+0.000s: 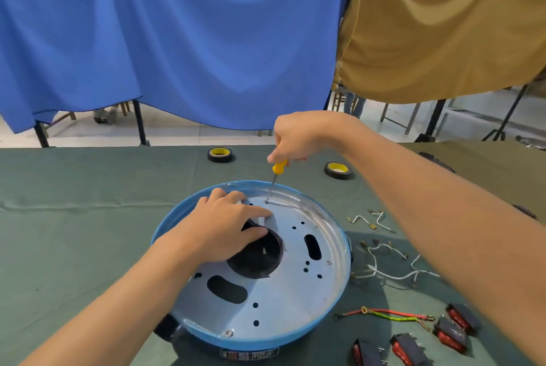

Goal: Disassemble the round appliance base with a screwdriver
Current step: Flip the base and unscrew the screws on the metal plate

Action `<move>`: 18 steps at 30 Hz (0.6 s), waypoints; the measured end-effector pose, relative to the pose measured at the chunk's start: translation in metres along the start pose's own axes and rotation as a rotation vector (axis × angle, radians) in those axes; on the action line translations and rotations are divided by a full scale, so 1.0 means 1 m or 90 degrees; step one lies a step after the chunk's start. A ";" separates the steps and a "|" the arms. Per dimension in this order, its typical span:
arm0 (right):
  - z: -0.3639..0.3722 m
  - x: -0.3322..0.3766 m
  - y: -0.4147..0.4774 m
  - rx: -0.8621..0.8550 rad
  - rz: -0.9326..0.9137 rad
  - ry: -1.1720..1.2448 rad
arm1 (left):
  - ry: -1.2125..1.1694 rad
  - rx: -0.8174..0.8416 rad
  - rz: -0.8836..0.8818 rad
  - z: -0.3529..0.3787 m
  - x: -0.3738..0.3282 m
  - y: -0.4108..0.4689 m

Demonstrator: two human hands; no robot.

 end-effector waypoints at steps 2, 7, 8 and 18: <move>-0.003 0.003 0.005 0.034 -0.003 -0.007 | 0.003 -0.012 0.023 0.000 0.002 0.001; -0.008 0.013 0.018 0.075 -0.005 -0.023 | 0.000 0.009 0.005 -0.002 -0.002 0.004; -0.008 0.015 0.019 0.081 -0.009 -0.029 | 0.000 0.016 -0.001 -0.004 -0.003 0.004; -0.012 0.024 0.011 0.066 -0.174 -0.188 | -0.029 0.200 -0.034 -0.028 -0.006 0.015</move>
Point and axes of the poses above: each hand's wrist, its own y-axis towards the middle knuckle, its own z-axis out of the palm, x = y × z, the point moved 1 cm from there along y, towards the middle knuckle, and after that the axes turned 1 degree about z, right-handed, at the moved point
